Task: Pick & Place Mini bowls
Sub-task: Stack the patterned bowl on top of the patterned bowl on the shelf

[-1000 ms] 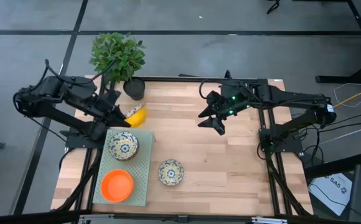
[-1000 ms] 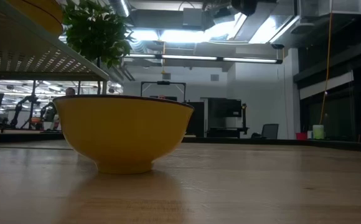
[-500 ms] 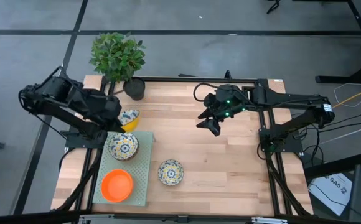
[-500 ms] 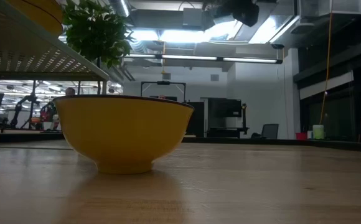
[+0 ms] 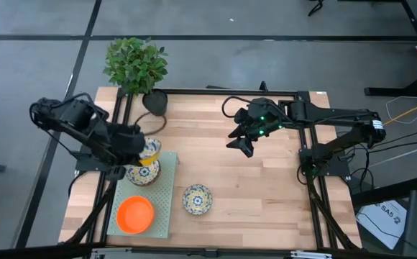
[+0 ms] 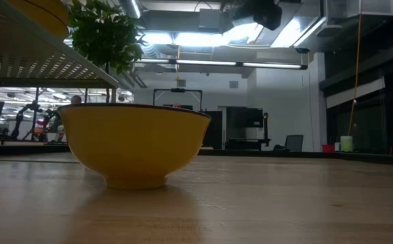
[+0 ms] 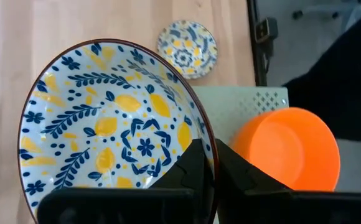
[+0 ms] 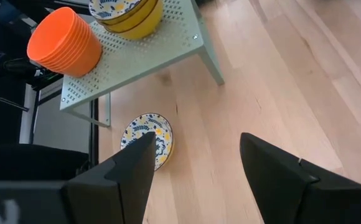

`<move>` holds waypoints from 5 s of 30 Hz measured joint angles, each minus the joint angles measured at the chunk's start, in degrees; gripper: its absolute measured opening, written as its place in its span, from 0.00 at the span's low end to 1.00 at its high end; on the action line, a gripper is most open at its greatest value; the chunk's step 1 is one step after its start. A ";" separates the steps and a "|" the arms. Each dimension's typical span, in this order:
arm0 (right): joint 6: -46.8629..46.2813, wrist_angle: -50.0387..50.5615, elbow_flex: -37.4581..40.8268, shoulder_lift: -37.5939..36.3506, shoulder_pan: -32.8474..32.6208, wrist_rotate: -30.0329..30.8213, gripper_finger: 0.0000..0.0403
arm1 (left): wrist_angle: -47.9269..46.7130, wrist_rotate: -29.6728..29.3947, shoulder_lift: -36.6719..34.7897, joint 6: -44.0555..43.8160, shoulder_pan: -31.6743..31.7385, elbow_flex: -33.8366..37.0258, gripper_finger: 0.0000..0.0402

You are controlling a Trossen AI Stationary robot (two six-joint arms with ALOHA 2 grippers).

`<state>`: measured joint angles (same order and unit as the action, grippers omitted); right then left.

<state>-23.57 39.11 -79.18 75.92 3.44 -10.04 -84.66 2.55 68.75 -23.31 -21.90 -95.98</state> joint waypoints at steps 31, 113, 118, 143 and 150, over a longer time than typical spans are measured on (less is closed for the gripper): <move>-0.21 -2.57 -0.09 3.27 0.00 -0.02 0.58 | -5.18 -13.15 5.90 -16.00 -15.26 5.45 0.03; 33.23 -9.37 -0.09 18.40 -19.50 5.94 0.58 | 4.05 -17.53 0.85 -2.61 -10.94 -3.28 0.28; 33.68 -11.99 -0.09 20.41 -20.64 6.15 0.58 | 5.07 -17.53 0.47 -3.80 -12.93 -2.01 0.28; 32.46 -25.52 -0.09 33.40 -32.03 17.37 0.58 | 18.61 -12.70 -2.40 -13.86 -15.20 6.49 0.28; 31.78 -25.55 -0.09 35.65 -32.17 21.00 0.58 | 21.70 -12.51 -2.38 -15.88 -15.18 6.49 0.28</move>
<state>8.21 13.56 -79.26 111.57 -28.73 10.96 -62.97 -9.96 66.37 -39.19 -37.08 -89.49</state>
